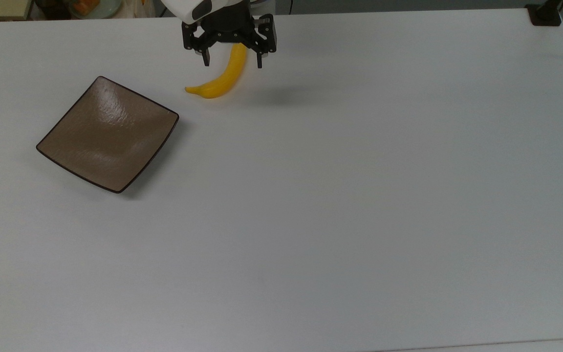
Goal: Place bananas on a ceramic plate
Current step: 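Lower the open gripper down over the yellow banana, then close the gripper on the middle of the yellow banana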
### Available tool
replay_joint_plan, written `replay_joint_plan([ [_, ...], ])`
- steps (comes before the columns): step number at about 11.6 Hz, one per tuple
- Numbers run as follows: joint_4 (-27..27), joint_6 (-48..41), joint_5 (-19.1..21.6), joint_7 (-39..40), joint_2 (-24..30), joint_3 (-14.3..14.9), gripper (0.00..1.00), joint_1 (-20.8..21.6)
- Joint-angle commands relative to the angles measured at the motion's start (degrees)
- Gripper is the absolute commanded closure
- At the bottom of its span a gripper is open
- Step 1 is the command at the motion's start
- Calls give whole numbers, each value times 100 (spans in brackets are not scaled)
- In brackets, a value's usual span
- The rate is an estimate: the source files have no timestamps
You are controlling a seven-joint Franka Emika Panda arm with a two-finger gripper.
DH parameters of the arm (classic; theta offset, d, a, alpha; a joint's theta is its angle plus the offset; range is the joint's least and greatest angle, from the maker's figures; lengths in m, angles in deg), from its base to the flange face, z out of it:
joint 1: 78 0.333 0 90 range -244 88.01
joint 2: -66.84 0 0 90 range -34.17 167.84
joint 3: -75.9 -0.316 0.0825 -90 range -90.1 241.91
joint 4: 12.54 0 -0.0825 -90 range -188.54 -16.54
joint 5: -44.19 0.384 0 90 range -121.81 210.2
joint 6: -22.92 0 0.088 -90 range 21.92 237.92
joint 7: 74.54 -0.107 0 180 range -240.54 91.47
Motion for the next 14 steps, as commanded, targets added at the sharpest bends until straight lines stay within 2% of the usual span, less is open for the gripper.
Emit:
replay_joint_plan([
  [1, -57, -152, -91, -114, 75, 11, 0, 21],
  [6, -285, -152, -91, -105, 93, 11, 0, 30],
  [9, -750, -344, -39, -35, 84, 11, 0, 21],
  [14, -1611, -170, -30, -70, -30, 11, 0, 21],
])
